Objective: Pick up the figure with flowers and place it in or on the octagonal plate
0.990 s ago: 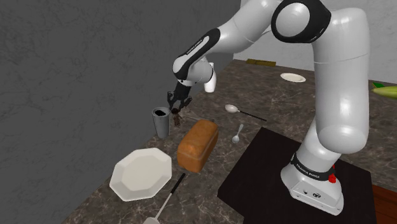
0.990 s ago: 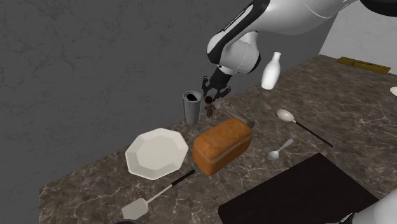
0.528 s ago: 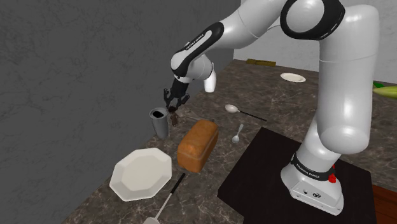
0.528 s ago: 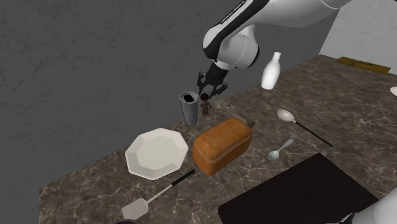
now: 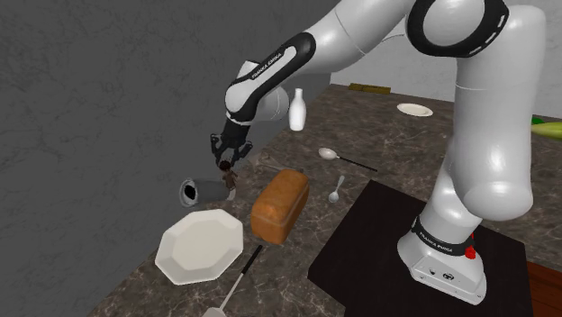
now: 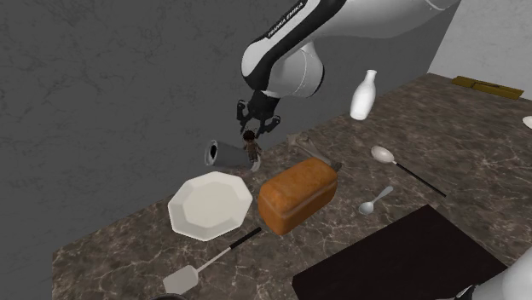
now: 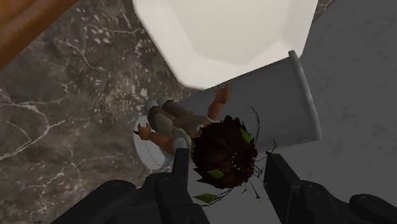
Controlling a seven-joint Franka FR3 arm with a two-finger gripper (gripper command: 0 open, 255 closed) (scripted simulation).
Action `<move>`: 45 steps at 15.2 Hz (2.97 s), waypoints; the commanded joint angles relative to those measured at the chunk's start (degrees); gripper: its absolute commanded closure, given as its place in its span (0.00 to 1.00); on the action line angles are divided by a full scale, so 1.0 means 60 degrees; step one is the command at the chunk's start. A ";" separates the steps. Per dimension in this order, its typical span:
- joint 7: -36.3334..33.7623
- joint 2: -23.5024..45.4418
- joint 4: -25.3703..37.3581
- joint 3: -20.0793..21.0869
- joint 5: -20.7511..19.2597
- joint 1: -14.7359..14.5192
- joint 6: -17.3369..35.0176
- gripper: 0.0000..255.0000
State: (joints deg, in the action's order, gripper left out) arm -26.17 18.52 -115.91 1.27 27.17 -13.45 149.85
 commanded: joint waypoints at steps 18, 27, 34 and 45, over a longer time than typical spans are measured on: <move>-0.3834 0.0760 0.0791 0.0085 -0.1571 -0.2561 0.0747 1.00; -0.3450 0.1565 0.0732 0.0321 -0.1271 -0.2414 0.1605 1.00; -0.3156 0.2262 0.0803 0.0537 -0.1070 -0.2269 0.2231 1.00; -0.3131 0.2326 0.0812 0.0558 -0.1056 -0.2254 0.2285 0.00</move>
State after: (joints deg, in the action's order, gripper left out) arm -44.95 32.47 -111.03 4.62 20.84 -26.98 163.56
